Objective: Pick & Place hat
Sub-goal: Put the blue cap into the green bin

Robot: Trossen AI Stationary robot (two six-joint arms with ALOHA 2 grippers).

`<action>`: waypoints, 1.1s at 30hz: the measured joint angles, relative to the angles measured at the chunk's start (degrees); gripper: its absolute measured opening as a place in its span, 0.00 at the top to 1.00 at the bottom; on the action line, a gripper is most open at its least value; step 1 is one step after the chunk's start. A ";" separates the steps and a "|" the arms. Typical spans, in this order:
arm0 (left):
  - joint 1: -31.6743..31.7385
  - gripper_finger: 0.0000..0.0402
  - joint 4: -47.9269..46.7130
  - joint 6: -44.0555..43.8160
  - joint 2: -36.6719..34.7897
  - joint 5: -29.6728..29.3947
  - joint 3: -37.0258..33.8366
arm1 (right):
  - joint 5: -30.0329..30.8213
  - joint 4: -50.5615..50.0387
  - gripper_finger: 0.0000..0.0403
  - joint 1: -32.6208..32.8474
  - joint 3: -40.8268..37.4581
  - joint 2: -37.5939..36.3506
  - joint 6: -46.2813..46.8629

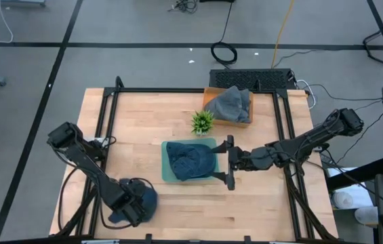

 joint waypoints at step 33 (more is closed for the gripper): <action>0.78 0.99 -37.08 14.17 -11.80 -43.17 11.95 | -0.11 0.66 0.11 -0.74 -0.02 0.00 0.08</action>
